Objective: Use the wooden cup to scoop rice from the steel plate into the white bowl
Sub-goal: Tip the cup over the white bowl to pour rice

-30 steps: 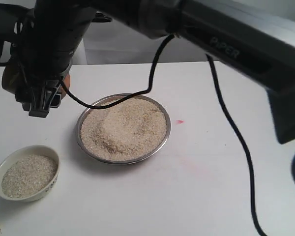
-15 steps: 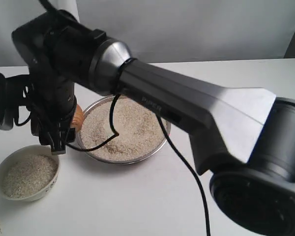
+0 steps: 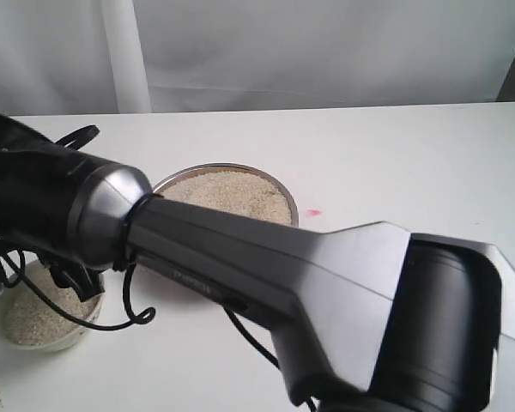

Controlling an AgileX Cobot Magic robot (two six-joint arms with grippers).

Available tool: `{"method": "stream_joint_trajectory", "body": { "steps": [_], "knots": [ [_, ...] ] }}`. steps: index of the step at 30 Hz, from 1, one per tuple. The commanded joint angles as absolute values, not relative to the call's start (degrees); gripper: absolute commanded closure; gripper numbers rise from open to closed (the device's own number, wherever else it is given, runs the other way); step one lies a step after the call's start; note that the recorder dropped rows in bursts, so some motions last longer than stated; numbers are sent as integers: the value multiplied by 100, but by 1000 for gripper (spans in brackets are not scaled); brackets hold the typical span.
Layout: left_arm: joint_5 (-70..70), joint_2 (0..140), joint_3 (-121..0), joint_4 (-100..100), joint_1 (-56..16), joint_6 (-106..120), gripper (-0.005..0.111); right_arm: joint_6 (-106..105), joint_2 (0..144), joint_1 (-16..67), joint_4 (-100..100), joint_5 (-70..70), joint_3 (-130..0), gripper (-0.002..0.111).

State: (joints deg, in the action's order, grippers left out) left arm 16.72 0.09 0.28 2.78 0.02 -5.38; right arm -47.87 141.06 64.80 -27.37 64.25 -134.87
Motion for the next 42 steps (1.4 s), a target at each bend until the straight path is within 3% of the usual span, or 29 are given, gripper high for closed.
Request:
{"method": "stream_joint_trajectory", "body": {
  "steps": [1,42],
  "knots": [
    [1630,0,0,252,-26,-552,107,-4843,14219,6582,-3288,6251,-13536,108],
    [1630,0,0,252,-26,-552,107,-6365,14348,6689,-4615,5710,-13536,108]
  ]
}}
